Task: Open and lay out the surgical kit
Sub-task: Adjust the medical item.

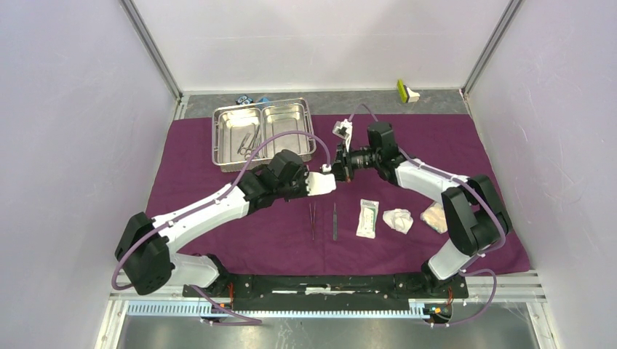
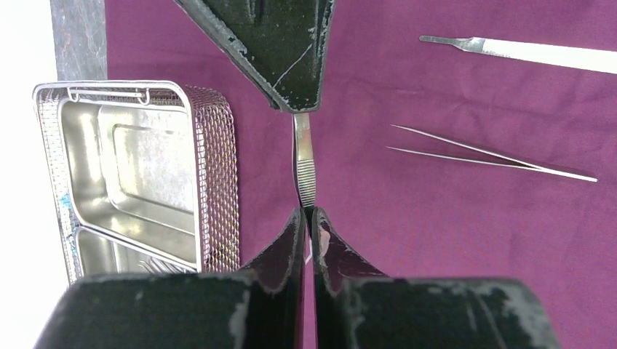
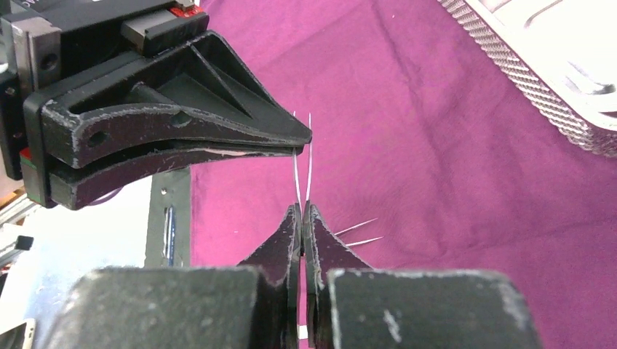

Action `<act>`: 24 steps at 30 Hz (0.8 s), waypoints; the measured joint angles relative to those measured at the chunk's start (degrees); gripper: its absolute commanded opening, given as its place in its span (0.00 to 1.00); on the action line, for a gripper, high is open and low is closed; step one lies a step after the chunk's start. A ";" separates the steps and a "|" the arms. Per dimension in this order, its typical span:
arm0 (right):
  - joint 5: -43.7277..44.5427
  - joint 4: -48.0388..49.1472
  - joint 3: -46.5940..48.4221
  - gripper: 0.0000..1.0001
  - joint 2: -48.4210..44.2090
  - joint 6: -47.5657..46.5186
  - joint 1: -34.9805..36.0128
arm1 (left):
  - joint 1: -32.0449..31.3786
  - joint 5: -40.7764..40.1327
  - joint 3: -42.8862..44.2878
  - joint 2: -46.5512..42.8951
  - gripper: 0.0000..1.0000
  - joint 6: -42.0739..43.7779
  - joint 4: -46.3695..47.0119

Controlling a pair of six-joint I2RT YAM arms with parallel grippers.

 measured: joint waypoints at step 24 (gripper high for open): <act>36.28 -7.63 3.76 0.00 -17.03 -33.44 0.98 | 25.38 27.50 22.21 10.40 0.83 -56.43 1.49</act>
